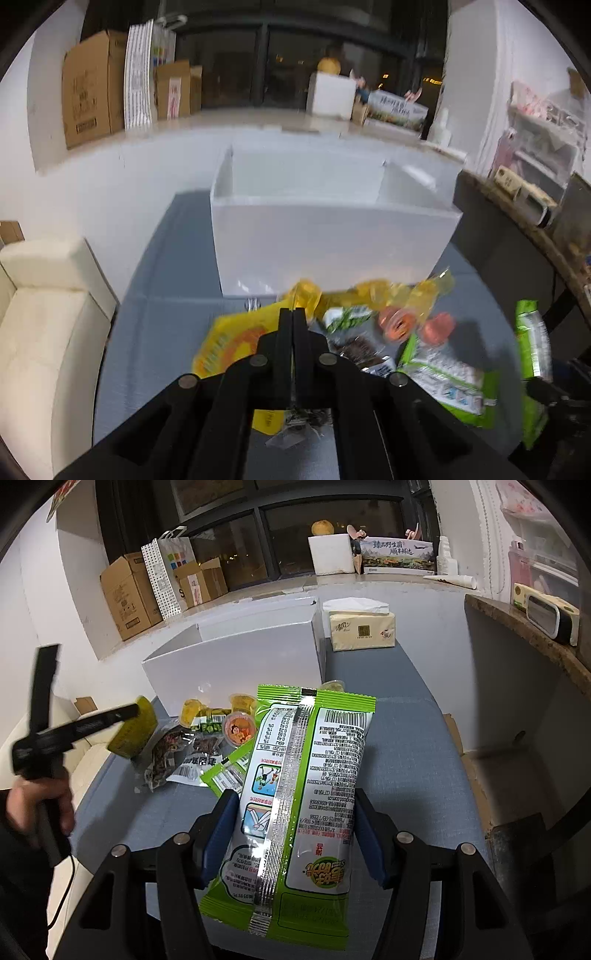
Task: Organize snacks
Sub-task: 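Lift the yellow pouch over the white box and open the left tool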
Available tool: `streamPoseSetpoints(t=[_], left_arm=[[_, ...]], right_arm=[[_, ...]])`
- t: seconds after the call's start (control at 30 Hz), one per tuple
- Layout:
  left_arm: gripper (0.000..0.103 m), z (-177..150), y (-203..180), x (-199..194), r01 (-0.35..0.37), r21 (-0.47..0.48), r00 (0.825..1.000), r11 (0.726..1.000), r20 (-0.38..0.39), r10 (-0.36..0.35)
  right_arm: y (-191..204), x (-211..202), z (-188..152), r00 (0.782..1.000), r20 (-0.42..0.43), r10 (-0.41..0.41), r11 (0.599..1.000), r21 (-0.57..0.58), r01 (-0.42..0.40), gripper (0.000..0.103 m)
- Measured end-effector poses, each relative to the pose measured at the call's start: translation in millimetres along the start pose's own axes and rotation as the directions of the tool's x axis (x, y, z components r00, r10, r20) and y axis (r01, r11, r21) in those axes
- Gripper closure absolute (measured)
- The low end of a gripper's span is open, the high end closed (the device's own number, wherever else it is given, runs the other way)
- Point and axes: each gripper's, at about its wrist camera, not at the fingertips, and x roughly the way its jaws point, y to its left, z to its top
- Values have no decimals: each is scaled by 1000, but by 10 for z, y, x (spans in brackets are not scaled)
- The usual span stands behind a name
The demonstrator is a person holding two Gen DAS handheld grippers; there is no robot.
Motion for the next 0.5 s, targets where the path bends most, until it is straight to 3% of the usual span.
streamPoseSetpoints(t=[0.27,0.5], left_arm=[[103,350,-84,-617,19,19,988,1000,151,-22],[103,751,-137,-627,22,42,984,999,179,-29]], right_arm=[[216,-18,170,998,31,47,998,-48,-46,37],[386,-36,658,991,102,87,991,-108,-76,37]])
